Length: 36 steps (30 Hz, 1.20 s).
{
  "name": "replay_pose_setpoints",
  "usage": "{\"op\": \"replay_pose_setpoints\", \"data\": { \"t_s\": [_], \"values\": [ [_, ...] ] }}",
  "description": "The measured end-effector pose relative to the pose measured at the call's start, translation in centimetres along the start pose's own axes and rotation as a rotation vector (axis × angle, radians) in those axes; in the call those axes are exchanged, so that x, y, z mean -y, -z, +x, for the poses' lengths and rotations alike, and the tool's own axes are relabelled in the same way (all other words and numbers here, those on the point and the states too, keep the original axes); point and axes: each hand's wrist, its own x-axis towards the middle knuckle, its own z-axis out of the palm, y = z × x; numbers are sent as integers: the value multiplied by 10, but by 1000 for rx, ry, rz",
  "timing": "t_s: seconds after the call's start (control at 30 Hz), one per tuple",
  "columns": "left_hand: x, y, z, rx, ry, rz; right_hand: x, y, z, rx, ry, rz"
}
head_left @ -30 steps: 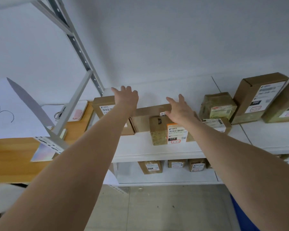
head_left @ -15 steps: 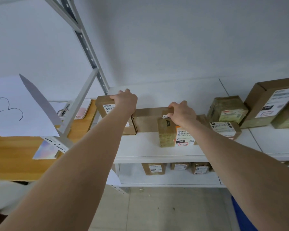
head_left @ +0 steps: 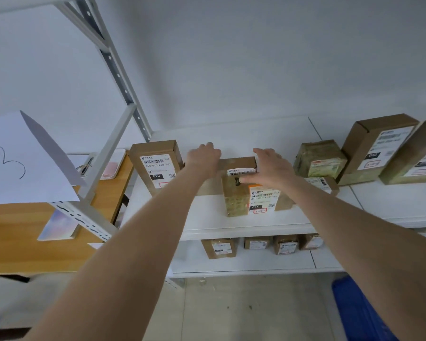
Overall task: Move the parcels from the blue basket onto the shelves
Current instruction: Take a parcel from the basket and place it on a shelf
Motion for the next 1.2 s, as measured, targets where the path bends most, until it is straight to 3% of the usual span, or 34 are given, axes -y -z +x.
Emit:
{"op": "replay_pose_setpoints", "data": {
  "t_s": [0.1,0.2,0.63,1.2],
  "values": [
    [-26,-18,-1,-16,-20,-80,-19,-7,-13,134,23,-239],
    [-30,-29,1,47,-9,-135,-28,-17,-19,120,45,-356],
    [-27,-19,1,147,20,-200,-50,10,-31,43,-82,-129],
    [-33,-26,7,128,19,-197,-59,11,-34,72,-175,-156]
  ]
}}
